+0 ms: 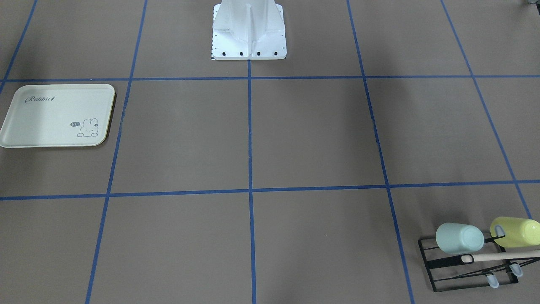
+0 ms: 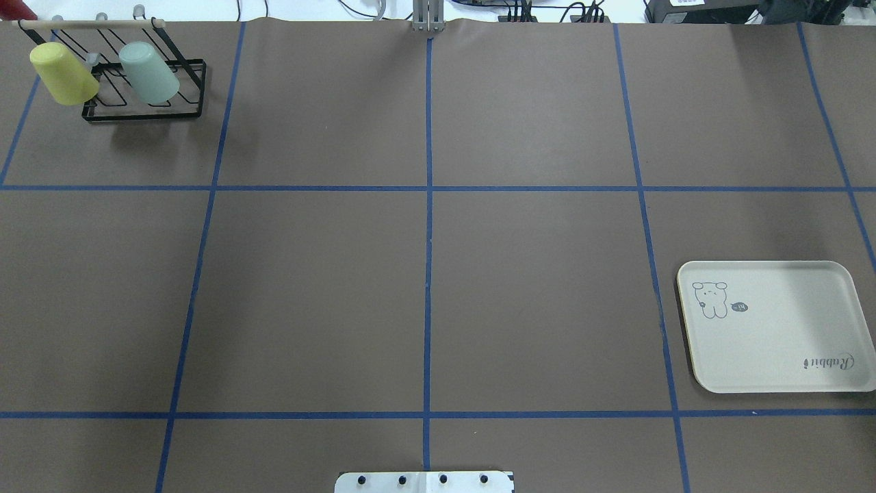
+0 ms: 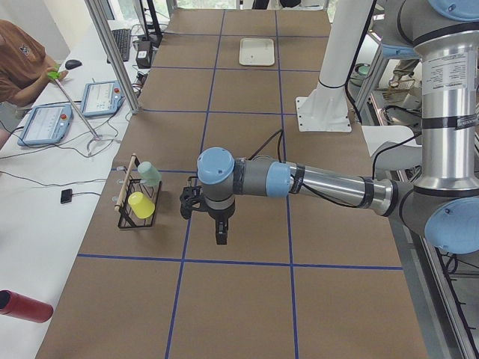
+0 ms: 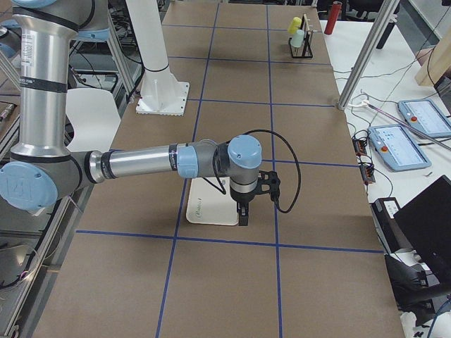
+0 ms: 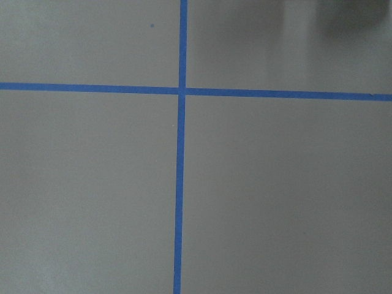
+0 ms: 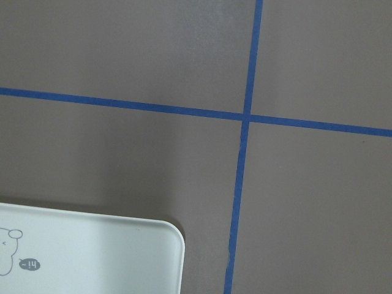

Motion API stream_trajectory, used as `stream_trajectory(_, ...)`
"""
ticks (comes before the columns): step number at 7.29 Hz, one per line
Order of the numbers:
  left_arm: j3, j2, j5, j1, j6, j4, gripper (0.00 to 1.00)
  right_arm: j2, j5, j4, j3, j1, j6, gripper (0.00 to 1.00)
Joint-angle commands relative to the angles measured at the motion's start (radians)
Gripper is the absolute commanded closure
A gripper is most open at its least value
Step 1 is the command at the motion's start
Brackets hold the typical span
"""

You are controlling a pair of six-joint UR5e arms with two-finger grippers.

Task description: Left arm grabs green cup and hands to right arm on tray

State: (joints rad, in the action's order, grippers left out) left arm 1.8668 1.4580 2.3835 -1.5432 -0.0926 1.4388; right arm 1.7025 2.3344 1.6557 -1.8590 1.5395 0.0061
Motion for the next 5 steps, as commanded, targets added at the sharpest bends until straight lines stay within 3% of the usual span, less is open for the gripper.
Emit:
stream_trajectory(1,0.005,-0.014,0.000,0.000,0.001,0.027,0.00,0.006,0.000,-0.016,0.003,-0.001,0.000,0.00)
stream_trajectory(5,-0.014,-0.025,0.003,0.000,-0.007,0.066,0.00,0.012,0.002,-0.022,0.004,-0.001,0.003,0.00)
